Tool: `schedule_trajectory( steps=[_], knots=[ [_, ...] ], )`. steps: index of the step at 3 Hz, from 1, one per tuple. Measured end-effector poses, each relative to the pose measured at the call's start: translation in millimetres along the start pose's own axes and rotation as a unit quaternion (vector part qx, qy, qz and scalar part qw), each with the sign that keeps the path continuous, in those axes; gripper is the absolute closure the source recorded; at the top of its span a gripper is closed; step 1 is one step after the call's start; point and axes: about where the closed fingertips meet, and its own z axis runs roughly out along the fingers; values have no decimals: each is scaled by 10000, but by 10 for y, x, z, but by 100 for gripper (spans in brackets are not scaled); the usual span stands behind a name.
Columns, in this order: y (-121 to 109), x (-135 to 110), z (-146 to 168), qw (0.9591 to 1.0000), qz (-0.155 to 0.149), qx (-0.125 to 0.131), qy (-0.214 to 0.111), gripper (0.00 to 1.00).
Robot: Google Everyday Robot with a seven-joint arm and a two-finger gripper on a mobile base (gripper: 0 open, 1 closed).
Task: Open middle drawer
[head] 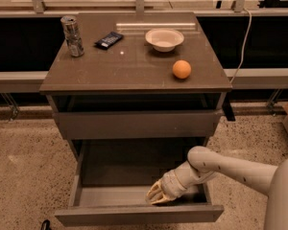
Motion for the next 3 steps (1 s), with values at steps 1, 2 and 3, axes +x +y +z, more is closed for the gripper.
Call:
schedule_trajectory(
  steps=[1, 2, 3],
  knots=[
    [32, -60, -62, 9999, -139, -40, 54, 100],
    [11, -61, -91, 9998, -159, -12, 103, 100],
    [-98, 29, -243, 9998, 93, 142, 58, 100]
  ],
)
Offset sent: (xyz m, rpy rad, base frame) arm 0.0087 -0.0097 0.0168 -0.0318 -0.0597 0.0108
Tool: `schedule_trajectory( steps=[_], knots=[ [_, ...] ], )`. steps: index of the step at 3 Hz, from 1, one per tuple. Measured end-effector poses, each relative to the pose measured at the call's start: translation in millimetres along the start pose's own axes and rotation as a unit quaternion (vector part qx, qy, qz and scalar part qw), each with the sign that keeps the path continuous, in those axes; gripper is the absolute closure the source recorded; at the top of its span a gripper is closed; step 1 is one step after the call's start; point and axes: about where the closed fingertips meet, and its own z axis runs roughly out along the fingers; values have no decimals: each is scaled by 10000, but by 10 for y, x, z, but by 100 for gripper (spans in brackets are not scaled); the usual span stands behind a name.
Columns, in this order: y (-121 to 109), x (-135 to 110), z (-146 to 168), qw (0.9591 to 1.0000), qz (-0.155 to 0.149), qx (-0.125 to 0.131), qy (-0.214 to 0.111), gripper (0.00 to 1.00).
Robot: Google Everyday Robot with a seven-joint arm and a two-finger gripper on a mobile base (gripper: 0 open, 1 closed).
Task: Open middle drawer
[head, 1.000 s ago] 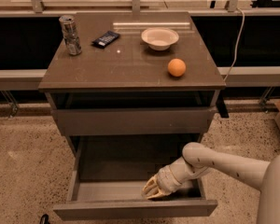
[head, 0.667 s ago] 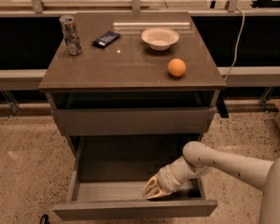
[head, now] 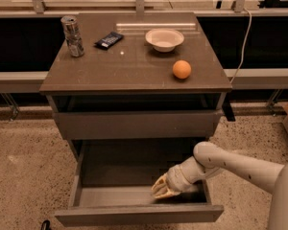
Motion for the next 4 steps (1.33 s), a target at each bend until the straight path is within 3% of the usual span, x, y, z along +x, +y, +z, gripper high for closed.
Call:
schedule_trajectory(
  steps=[2, 4],
  knots=[
    [-57, -128, -485, 9983, 262, 403, -342, 100],
    [-50, -140, -427, 9984, 252, 352, -361, 51]
  ],
)
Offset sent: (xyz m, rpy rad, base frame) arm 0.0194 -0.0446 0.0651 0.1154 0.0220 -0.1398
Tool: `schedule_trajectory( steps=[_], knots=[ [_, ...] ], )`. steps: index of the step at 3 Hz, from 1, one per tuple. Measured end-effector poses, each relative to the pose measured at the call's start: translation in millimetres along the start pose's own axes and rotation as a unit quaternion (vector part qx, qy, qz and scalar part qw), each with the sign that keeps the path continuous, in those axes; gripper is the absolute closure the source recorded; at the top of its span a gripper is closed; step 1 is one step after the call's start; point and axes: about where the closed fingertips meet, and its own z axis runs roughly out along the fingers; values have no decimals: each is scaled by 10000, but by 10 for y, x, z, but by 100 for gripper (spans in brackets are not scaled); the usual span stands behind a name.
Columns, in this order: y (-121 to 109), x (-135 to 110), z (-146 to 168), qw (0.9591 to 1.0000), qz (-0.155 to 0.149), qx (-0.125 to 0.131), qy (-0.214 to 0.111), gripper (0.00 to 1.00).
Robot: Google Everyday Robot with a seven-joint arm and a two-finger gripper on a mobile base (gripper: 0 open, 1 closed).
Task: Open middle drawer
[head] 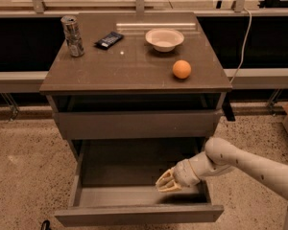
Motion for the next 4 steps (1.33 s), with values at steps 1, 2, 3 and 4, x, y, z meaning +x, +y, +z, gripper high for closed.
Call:
schedule_trajectory(
  steps=[1, 2, 3, 4],
  knots=[
    [6, -4, 21, 10000, 0, -19, -12, 27],
    [12, -8, 41, 10000, 1, -38, -26, 3],
    [38, 13, 20, 9998, 92, -67, -167, 0],
    [144, -61, -23, 9987, 177, 106, -468, 0]
  ],
)
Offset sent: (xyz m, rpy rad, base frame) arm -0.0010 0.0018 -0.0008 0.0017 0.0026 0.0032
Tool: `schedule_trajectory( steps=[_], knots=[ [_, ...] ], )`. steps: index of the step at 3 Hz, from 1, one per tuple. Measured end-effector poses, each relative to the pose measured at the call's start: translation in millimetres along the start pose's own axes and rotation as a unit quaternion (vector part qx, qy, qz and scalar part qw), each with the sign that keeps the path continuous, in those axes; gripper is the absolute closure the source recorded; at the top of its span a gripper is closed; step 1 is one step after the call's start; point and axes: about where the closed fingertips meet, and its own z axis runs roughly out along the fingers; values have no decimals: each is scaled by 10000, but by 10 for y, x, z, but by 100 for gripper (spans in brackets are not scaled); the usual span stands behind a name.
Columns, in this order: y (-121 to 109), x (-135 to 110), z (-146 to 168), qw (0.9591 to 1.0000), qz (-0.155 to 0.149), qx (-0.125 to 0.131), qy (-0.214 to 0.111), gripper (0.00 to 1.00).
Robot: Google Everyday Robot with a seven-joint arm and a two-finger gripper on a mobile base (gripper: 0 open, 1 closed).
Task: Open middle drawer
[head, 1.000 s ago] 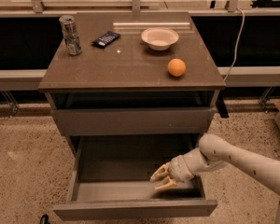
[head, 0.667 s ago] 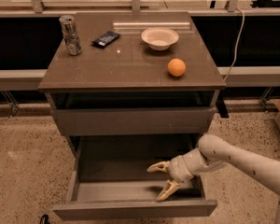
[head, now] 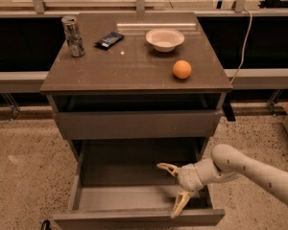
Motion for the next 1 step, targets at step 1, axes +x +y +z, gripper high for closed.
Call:
schedule_trajectory(
  steps=[1],
  knots=[
    [5, 27, -21, 10000, 24, 13, 22, 0]
  ],
)
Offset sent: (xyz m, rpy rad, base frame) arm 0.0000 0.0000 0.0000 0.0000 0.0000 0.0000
